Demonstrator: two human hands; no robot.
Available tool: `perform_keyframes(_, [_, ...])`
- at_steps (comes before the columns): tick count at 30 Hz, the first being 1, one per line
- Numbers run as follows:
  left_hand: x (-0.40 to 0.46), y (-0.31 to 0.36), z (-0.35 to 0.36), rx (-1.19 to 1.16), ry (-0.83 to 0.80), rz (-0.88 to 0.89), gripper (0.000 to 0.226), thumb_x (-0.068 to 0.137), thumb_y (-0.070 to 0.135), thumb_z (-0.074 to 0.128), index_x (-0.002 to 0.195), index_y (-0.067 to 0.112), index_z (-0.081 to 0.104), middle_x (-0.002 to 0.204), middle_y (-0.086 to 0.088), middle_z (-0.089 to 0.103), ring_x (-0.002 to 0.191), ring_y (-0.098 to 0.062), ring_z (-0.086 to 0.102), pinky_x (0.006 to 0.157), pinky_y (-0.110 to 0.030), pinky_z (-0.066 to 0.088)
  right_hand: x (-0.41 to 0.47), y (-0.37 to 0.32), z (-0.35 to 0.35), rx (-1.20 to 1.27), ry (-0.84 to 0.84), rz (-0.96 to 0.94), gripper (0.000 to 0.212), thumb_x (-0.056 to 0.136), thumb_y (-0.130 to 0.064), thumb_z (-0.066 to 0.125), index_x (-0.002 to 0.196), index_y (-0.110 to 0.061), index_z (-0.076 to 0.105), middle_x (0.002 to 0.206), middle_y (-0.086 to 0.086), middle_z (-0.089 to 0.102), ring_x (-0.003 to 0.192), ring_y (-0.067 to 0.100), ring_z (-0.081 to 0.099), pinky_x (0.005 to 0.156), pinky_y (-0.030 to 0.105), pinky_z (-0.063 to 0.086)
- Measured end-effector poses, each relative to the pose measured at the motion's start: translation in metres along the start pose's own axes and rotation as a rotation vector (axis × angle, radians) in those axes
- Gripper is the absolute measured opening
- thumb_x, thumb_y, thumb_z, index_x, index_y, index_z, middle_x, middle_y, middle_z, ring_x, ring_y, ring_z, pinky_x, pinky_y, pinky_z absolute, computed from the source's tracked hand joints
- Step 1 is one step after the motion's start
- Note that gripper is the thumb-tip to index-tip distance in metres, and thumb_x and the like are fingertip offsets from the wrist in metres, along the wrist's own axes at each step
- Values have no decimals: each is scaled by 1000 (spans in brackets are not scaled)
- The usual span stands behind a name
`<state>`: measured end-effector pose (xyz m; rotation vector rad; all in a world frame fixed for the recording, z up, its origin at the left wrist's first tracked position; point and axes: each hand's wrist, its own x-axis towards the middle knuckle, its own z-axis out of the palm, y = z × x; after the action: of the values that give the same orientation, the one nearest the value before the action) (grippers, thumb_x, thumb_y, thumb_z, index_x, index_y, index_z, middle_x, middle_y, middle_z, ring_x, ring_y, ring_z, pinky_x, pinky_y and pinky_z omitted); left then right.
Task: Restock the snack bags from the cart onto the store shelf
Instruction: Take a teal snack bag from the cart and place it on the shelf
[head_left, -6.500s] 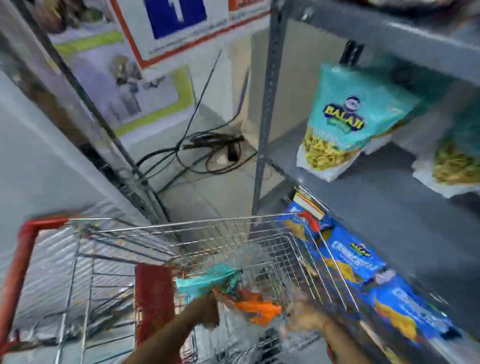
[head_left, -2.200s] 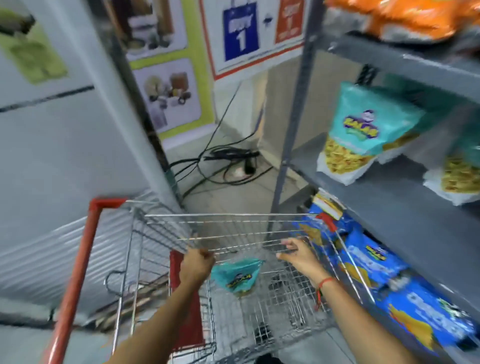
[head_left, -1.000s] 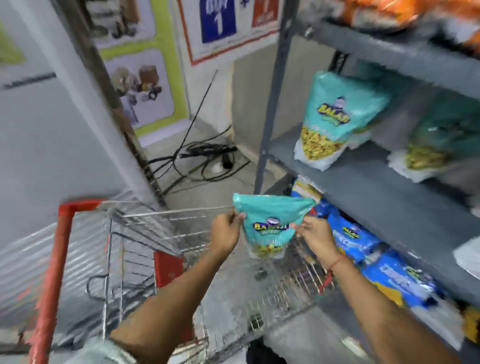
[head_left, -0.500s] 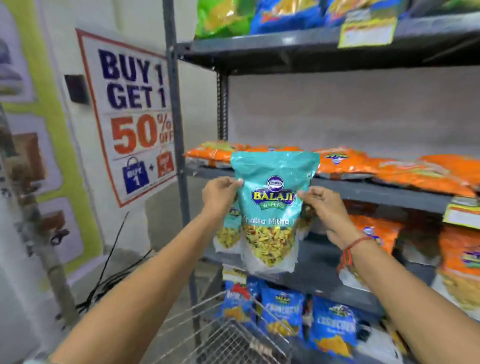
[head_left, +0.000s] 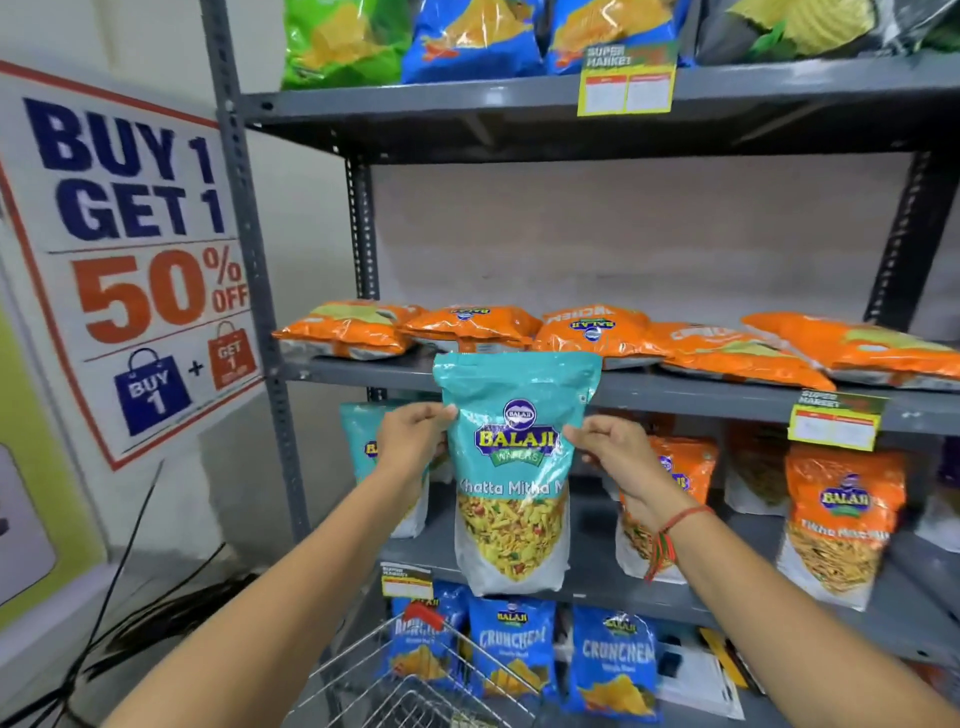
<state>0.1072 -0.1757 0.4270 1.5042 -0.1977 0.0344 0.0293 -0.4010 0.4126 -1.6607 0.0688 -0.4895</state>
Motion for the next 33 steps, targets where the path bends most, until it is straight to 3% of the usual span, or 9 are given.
perform_keyframes(6, [26, -68, 8, 23, 28, -151, 10, 84, 14, 66, 79, 5, 68, 59, -4, 52, 48, -10, 46, 45, -18, 41, 24, 70, 3, -72, 3, 119, 24, 82, -16, 68, 77, 8, 64, 71, 11, 59, 60, 11, 47, 55, 19, 39])
perform_keyframes(9, [49, -99, 16, 38, 40, -219, 23, 83, 15, 68, 95, -5, 69, 67, -10, 59, 51, -20, 48, 41, -20, 45, 38, 101, 6, -105, 63, 161, 22, 80, -19, 70, 68, -2, 66, 66, 2, 64, 61, 12, 49, 60, 27, 40])
perform_keyframes(12, [76, -124, 32, 62, 72, -228, 27, 73, 29, 75, 90, 9, 74, 103, -26, 70, 83, -39, 65, 85, -49, 55, 54, 118, 5, -108, 109, 182, 19, 82, -17, 68, 72, -1, 69, 67, 0, 67, 60, 9, 51, 61, 25, 42])
perform_keyframes(14, [95, -138, 42, 62, 88, -244, 25, 69, 32, 76, 86, 14, 75, 105, -18, 73, 91, -34, 66, 93, -47, 52, 69, 129, 3, -106, 141, 181, 18, 82, -17, 68, 75, 0, 70, 70, 3, 68, 61, 10, 51, 59, 25, 42])
perform_keyframes(18, [116, -141, 61, 61, 103, -201, 20, 79, 21, 72, 93, 8, 74, 100, -14, 73, 83, -20, 59, 89, -37, 50, 99, 147, 0, -110, 190, 188, 11, 81, -16, 69, 72, -10, 71, 74, 0, 71, 61, 6, 56, 57, 22, 44])
perform_keyframes(25, [141, -175, 77, 105, 62, -214, 8, 78, 21, 72, 82, 15, 75, 95, -8, 74, 96, -27, 68, 93, -41, 54, 118, 184, -7, -45, 208, 265, 8, 82, -16, 68, 75, -18, 71, 85, 3, 73, 69, 7, 60, 61, 20, 43])
perform_keyframes(28, [147, -182, 86, 90, -5, -210, 6, 81, 20, 69, 77, 18, 73, 88, -8, 74, 84, -22, 67, 77, -35, 55, 117, 192, -13, 33, 213, 311, 3, 84, -17, 67, 82, -16, 69, 80, -4, 68, 68, 8, 54, 61, 21, 41])
perform_keyframes(30, [148, -185, 90, 59, -58, -200, 9, 84, 21, 67, 82, 15, 73, 84, -3, 72, 77, -15, 62, 65, -26, 48, 116, 199, -19, 75, 172, 341, 15, 84, -22, 66, 96, -13, 68, 84, -7, 68, 76, 10, 55, 66, 24, 42])
perform_keyframes(33, [140, -199, 89, 48, -165, -239, 27, 81, 22, 71, 105, 12, 67, 103, -3, 72, 91, -13, 65, 69, -20, 51, 112, 214, -24, 96, -14, 391, 27, 81, -26, 70, 106, -22, 62, 104, -6, 67, 99, 9, 59, 76, 28, 43])
